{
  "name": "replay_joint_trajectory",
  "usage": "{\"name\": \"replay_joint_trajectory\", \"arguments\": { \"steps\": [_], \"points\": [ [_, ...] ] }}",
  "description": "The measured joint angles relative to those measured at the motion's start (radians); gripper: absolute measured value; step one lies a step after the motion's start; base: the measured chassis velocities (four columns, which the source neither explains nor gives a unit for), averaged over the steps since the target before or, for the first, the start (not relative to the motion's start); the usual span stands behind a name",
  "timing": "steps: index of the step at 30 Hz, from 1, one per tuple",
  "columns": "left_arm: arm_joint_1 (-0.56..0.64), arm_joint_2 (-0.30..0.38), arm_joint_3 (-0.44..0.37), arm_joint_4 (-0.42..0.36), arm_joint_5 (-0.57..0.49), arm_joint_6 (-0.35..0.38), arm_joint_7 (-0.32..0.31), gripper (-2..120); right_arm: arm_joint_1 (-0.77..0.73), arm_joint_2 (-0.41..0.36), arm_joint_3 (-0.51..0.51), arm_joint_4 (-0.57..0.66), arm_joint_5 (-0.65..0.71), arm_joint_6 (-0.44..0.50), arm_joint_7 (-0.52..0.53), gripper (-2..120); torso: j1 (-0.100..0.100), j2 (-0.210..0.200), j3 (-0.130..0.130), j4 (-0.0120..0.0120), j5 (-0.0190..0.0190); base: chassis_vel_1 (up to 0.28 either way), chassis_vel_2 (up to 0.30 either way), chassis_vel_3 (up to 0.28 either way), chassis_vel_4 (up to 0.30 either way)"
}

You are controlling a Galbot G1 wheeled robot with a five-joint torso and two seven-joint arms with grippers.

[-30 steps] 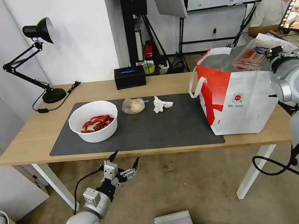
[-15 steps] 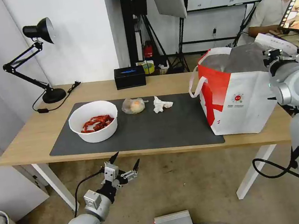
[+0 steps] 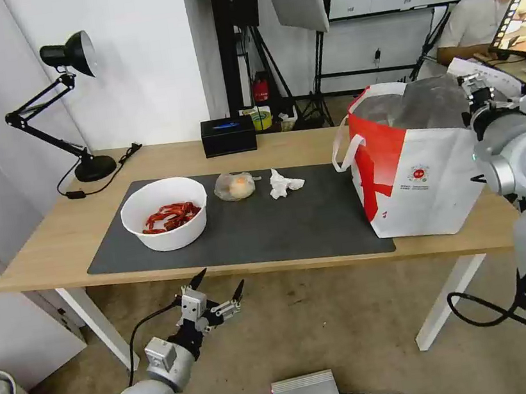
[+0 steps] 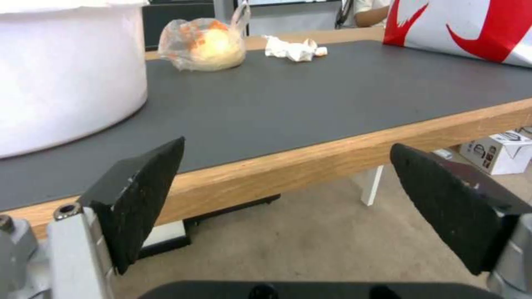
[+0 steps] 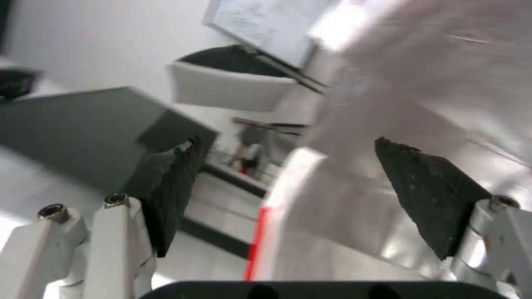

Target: Pick up the trash from the table and place it into the takeout bag.

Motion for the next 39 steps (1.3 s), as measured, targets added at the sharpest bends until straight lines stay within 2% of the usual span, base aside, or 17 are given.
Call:
{"name": "replay_joint_trajectory", "arguments": {
  "steps": [3, 5, 7, 8, 15, 19, 24, 28, 35, 38, 39],
  "points": [
    [0.008, -0.002, -0.006, -0.005, 0.005, -0.003, 0.0, 100, -0.034, -0.005, -0.016, 0.056, -0.053, 0.013, -0.106, 81, 0.0, 0.0, 0.0, 0.0, -0.0003, 0.0, 0.0, 0.0, 0.0],
    [0.01, -0.005, -0.008, -0.006, 0.005, -0.003, 0.0, 100, -0.043, -0.006, -0.023, 0.068, -0.069, 0.016, -0.129, 80, 0.0, 0.0, 0.0, 0.0001, -0.0003, 0.0, 0.0, 0.0, 0.0],
    [0.016, -0.012, -0.016, -0.009, 0.006, -0.004, 0.0, 100, -0.08, -0.01, -0.041, 0.107, -0.126, 0.02, -0.21, 80, 0.0, 0.0, 0.0, 0.0001, -0.0002, 0.0, 0.0, 0.0, 0.0],
    [0.016, -0.012, -0.016, -0.009, 0.006, -0.004, 0.0, 100, -0.08, -0.01, -0.041, 0.107, -0.126, 0.02, -0.21, 80, 0.0, 0.0, 0.0, 0.0001, -0.0002, 0.0, 0.0, 0.0, 0.0],
    [0.035, -0.028, -0.031, -0.012, 0.007, -0.01, -0.001, 100, -0.187, -0.019, -0.084, 0.184, -0.29, 0.018, -0.399, 81, 0.0, 0.0, 0.0, 0.0, -0.0001, 0.0, 0.0, 0.0, 0.0],
    [0.041, -0.038, -0.038, -0.02, 0.008, -0.012, -0.002, 100, -0.236, -0.022, -0.103, 0.215, -0.356, 0.015, -0.423, 82, 0.0, 0.0, 0.0, 0.0002, -0.0001, 0.0, 0.0, 0.0, 0.0],
    [0.055, -0.06, -0.056, -0.034, 0.013, -0.013, -0.004, 100, -0.36, -0.009, -0.14, 0.251, -0.5, 0.015, -0.46, 94, 0.0, 0.0, 0.0, 0.0, 0.0, 0.0, 0.0, 0.0, 0.0],
    [0.064, -0.085, -0.066, -0.036, 0.019, -0.016, -0.006, 100, -0.44, 0.007, -0.168, 0.259, -0.589, 0.033, -0.479, 99, 0.0, 0.0, 0.0, 0.0001, -0.0001, 0.0, 0.0, 0.0, 0.0],
    [0.074, -0.117, -0.067, -0.038, 0.039, -0.025, -0.009, 100, -0.53, 0.03, -0.206, 0.258, -0.748, 0.053, -0.487, 100, 0.0, 0.0, 0.0, 0.0, -0.0001, 0.0, 0.0, 0.0, 0.0],
    [0.078, -0.131, -0.073, -0.039, 0.055, -0.029, -0.02, 100, -0.576, 0.044, -0.22, 0.248, -0.882, 0.079, -0.493, 100, 0.0, 0.0, 0.0, 0.0001, -0.0001, 0.0, 0.0, 0.0, 0.0],
    [0.078, -0.131, -0.073, -0.039, 0.055, -0.029, -0.02, 100, -0.576, 0.044, -0.22, 0.248, -0.882, 0.079, -0.493, 100, 0.0, 0.0, 0.0, 0.0001, -0.0001, 0.0, 0.0, 0.0, 0.0]
  ]
}}
